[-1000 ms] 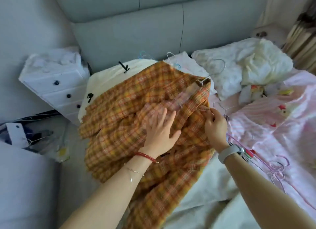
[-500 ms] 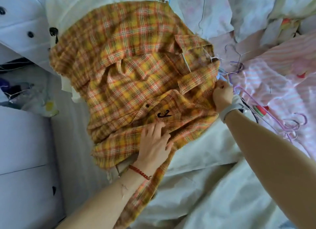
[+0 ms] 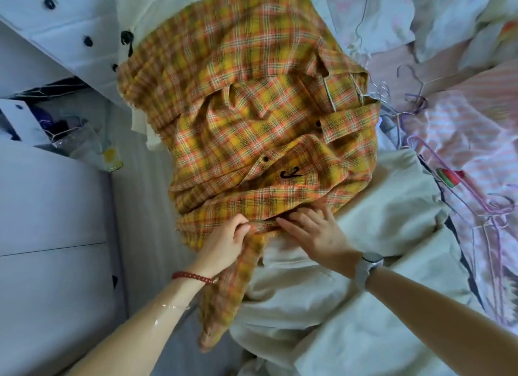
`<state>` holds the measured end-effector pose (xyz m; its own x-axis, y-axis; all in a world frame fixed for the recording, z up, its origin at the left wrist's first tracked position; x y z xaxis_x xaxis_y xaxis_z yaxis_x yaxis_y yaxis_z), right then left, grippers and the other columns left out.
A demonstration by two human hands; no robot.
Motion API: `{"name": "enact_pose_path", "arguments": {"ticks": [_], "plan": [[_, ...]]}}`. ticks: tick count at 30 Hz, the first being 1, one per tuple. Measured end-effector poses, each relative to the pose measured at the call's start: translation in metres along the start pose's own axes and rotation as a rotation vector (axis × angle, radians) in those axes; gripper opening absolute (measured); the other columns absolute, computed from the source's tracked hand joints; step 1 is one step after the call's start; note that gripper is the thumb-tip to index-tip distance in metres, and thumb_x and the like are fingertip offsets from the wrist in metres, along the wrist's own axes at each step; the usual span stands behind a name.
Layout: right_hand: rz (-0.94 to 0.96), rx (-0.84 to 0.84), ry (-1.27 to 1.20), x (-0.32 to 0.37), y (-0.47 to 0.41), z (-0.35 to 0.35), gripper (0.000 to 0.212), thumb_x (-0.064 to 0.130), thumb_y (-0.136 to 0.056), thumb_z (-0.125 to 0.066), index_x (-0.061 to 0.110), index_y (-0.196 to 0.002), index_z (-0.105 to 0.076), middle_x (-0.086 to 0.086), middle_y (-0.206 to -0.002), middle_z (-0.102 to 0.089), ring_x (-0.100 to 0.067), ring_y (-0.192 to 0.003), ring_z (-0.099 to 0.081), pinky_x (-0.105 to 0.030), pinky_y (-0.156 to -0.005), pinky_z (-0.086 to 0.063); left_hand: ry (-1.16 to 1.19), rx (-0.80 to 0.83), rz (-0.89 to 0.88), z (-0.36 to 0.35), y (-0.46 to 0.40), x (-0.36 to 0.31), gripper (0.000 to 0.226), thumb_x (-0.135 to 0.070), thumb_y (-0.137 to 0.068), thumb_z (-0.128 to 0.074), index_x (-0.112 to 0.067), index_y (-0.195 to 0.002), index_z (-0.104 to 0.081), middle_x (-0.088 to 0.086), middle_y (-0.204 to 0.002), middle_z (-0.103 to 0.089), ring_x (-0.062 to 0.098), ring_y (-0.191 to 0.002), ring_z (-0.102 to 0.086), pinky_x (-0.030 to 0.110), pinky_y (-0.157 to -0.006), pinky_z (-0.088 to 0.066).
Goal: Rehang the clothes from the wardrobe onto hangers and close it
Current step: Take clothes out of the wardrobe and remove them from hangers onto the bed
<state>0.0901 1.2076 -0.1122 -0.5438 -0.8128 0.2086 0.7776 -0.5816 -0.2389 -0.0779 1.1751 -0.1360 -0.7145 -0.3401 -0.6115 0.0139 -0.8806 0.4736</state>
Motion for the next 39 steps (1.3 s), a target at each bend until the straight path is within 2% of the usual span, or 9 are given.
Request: {"name": "enact_pose_path", "arguments": {"ticks": [2,4,9,11,14,21,31,35,39], "plan": [[0.009,-0.064,-0.022,-0.005,-0.022,0.012,0.027,0.005,-0.068,-0.076,0.012,-0.093,-0.073,-0.005,-0.074,-0.067,-0.021,-0.066,-0.064,-0.033,-0.068,-0.050,-0.019,-0.022,-0.082,0.027,-0.011,-0.013,0.019,-0.025,-0.096,-0.046,-0.014,-0.085,-0.057,0.001,-0.065,-0.057,0.018,-0.057,-0.055,0.035,-0.055,-0.045],[0.000,-0.174,-0.014,-0.016,-0.051,0.033,0.014,0.004,-0.073,-0.071,0.010,-0.085,-0.073,-0.004,-0.069,-0.065,-0.022,-0.060,-0.060,-0.029,-0.058,-0.045,-0.240,-0.267,-0.257,0.070,-0.024,-0.036,0.023,-0.030,-0.094,-0.051,-0.013,-0.081,-0.061,0.003,-0.063,-0.061,0.019,-0.052,-0.056,0.039,-0.047,-0.046],[-0.372,-0.365,0.138,-0.060,-0.101,0.069,0.018,0.010,-0.077,-0.069,0.013,-0.095,-0.072,-0.005,-0.081,-0.067,-0.028,-0.072,-0.060,-0.033,-0.064,-0.042,-0.549,-0.787,-0.440,0.122,-0.042,-0.085,0.028,-0.030,-0.095,-0.044,-0.013,-0.099,-0.066,0.009,-0.087,-0.060,0.029,-0.078,-0.055,0.039,-0.064,-0.043],[-0.438,-0.048,0.116,-0.058,-0.101,0.039,0.032,0.020,-0.088,-0.058,0.014,-0.119,-0.060,-0.009,-0.112,-0.062,-0.031,-0.103,-0.056,-0.044,-0.082,-0.042,-0.598,-0.550,-0.283,0.099,-0.055,-0.069,0.038,-0.036,-0.096,-0.037,-0.019,-0.124,-0.055,0.013,-0.120,-0.054,0.033,-0.110,-0.049,0.048,-0.086,-0.038],[-0.464,0.419,0.032,-0.042,-0.071,-0.012,0.051,0.033,-0.097,-0.033,0.022,-0.145,-0.020,-0.003,-0.153,-0.019,-0.024,-0.141,-0.013,-0.052,-0.112,-0.015,-0.621,-0.026,0.049,0.048,-0.050,-0.007,0.052,-0.045,-0.098,-0.022,-0.032,-0.147,-0.009,0.003,-0.157,0.000,0.029,-0.142,0.000,0.059,-0.109,-0.006],[-0.387,0.269,-0.010,0.016,-0.074,0.017,0.050,0.031,-0.098,-0.031,0.019,-0.145,-0.021,-0.006,-0.155,-0.011,-0.026,-0.143,-0.003,-0.050,-0.114,-0.004,-0.459,-0.383,0.041,0.079,0.019,0.013,0.051,-0.036,-0.097,-0.034,-0.021,-0.145,-0.023,0.009,-0.155,-0.008,0.028,-0.142,-0.006,0.054,-0.113,-0.010],[-0.271,0.238,-0.228,0.210,-0.001,0.029,0.032,0.016,-0.092,-0.044,0.010,-0.122,-0.057,-0.007,-0.130,-0.055,-0.024,-0.129,-0.041,-0.043,-0.109,-0.024,-0.254,-0.555,0.125,0.021,0.253,0.056,0.044,-0.031,-0.098,-0.035,-0.018,-0.139,-0.037,0.006,-0.143,-0.039,0.023,-0.128,-0.038,0.035,-0.104,-0.031],[-0.041,0.382,-0.224,0.315,0.037,0.013,0.031,0.022,-0.096,-0.036,0.015,-0.120,-0.055,-0.002,-0.126,-0.055,-0.019,-0.122,-0.042,-0.031,-0.104,-0.022,-0.304,-0.615,0.256,0.001,0.369,0.110,0.033,-0.026,-0.095,-0.042,-0.014,-0.121,-0.057,0.005,-0.122,-0.058,0.025,-0.112,-0.054,0.038,-0.095,-0.039],[0.250,0.437,-0.244,0.444,0.059,0.014,0.033,0.024,-0.095,-0.036,0.016,-0.121,-0.055,-0.002,-0.125,-0.055,-0.021,-0.122,-0.045,-0.032,-0.099,-0.027,-0.297,-0.826,0.394,0.008,0.503,0.161,0.017,-0.007,-0.073,-0.069,-0.006,-0.090,-0.069,0.009,-0.083,-0.069,0.028,-0.074,-0.066,0.038,-0.066,-0.052]]}}
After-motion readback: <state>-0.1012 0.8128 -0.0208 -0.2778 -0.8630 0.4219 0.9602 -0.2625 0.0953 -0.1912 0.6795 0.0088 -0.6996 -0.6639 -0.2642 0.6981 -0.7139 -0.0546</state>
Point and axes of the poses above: each hand's wrist, its own y-axis away from the middle knuckle, its own z-axis out of the back of the hand, x = y × z, the point moved 7 cm from there along -y, towards the middle knuckle
